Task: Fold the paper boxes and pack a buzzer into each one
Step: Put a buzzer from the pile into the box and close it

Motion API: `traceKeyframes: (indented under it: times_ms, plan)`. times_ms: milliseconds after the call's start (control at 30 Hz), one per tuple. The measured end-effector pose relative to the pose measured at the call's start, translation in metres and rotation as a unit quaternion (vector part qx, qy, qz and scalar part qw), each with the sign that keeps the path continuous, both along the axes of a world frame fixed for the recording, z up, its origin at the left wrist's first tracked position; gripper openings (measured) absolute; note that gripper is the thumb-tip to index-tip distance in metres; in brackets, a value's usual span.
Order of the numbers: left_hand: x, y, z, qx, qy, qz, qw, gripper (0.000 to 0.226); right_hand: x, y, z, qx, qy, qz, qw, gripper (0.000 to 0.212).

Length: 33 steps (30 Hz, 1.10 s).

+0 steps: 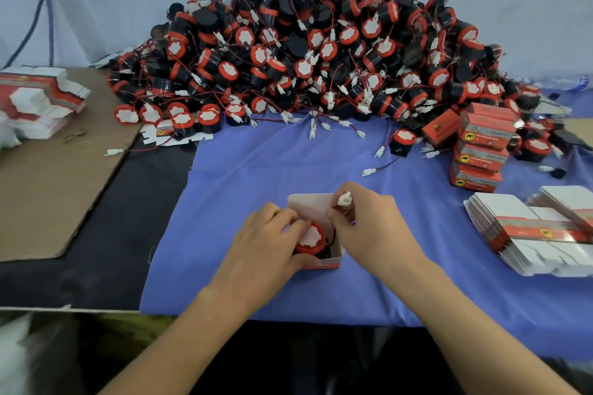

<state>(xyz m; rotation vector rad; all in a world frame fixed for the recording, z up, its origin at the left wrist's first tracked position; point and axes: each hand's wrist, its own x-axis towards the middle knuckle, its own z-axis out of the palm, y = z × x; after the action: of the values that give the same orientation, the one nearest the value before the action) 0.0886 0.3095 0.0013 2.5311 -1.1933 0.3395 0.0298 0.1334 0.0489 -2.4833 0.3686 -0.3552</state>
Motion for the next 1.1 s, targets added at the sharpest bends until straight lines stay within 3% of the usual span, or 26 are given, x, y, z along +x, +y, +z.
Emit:
traceKeyframes:
  times_ms: [100,267,400,500,600,667,733,800,867,900,1000,1100]
  plan:
    - [-0.006,-0.001,-0.006,0.013,-0.027,0.011,0.999,0.055,0.003,0.005,0.002,-0.057,0.028,0.011,0.998,0.011]
    - [-0.016,-0.007,-0.012,-0.019,-0.081,0.041,0.996,0.032,0.009,0.017,0.008,-0.133,0.098,0.007,0.986,0.031]
    - [-0.02,-0.014,-0.011,0.005,-0.1,0.06,0.993,0.03,0.015,0.034,0.013,-0.161,0.126,-0.006,0.979,0.033]
    - [-0.02,-0.017,-0.014,0.0,-0.098,0.089,0.991,0.014,0.018,0.046,0.016,-0.155,0.13,0.004,0.979,0.035]
    - [-0.021,-0.014,-0.021,-0.006,-0.086,0.09,0.992,0.028,0.021,0.045,0.013,-0.123,0.139,-0.001,0.983,0.036]
    - [-0.022,-0.011,-0.023,-0.053,-0.042,0.058,0.996,0.034,0.023,0.043,0.008,-0.116,0.131,-0.005,0.985,0.028]
    - [-0.022,-0.005,-0.025,-0.137,0.112,0.047,0.983,0.021,0.024,0.044,0.002,-0.124,0.123,0.0,0.985,0.023]
    - [-0.021,-0.001,-0.032,-0.213,0.271,0.053,0.937,0.03,0.024,0.044,-0.003,-0.135,0.115,0.004,0.984,0.021]
    - [-0.022,0.0,-0.033,-0.27,0.336,0.04,0.901,0.033,0.024,0.043,-0.009,-0.14,0.11,0.011,0.984,0.015]
    - [-0.022,0.0,-0.031,-0.316,0.363,0.025,0.876,0.03,0.023,0.043,-0.011,-0.136,0.111,0.019,0.984,0.011]
    - [-0.024,-0.002,-0.029,-0.425,0.435,-0.032,0.793,0.051,0.021,0.043,-0.018,-0.112,0.128,0.055,0.984,0.012]
    - [-0.024,-0.002,-0.037,-0.412,0.397,-0.023,0.82,0.053,0.016,0.041,-0.02,-0.115,0.109,0.083,0.984,0.025]
